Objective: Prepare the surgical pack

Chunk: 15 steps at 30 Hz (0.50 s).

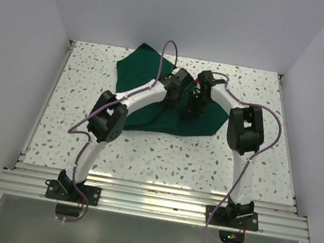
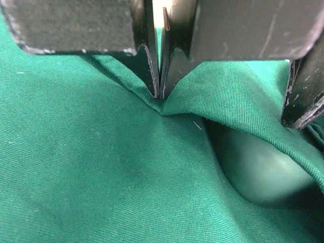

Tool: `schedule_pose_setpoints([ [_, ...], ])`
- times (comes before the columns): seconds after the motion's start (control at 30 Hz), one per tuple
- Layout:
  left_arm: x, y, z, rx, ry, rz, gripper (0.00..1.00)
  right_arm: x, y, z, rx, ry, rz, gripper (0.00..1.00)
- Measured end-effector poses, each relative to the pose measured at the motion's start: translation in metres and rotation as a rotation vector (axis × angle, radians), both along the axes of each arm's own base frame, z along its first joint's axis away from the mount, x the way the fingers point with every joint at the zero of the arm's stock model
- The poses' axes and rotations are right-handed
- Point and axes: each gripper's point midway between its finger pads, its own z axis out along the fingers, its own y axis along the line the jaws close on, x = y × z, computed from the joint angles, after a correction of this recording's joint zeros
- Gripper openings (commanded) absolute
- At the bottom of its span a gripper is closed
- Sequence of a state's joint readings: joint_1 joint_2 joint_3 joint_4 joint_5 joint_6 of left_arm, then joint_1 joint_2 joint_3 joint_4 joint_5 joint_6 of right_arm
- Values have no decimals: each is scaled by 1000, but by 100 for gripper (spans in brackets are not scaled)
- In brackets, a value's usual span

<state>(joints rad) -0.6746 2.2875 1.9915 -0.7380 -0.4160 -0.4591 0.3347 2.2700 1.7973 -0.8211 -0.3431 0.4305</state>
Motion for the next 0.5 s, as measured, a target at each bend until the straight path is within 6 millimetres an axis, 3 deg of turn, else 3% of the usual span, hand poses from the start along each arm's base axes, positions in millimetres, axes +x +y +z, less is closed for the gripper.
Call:
schedule_pose_setpoints([
  [0.3, 4, 0, -1, 22, -14, -24, 55, 4, 3, 2, 13, -6, 3, 4],
  [0.5, 7, 1, -11, 50, -10, -44, 38, 6, 5, -2, 14, 3, 4, 4],
])
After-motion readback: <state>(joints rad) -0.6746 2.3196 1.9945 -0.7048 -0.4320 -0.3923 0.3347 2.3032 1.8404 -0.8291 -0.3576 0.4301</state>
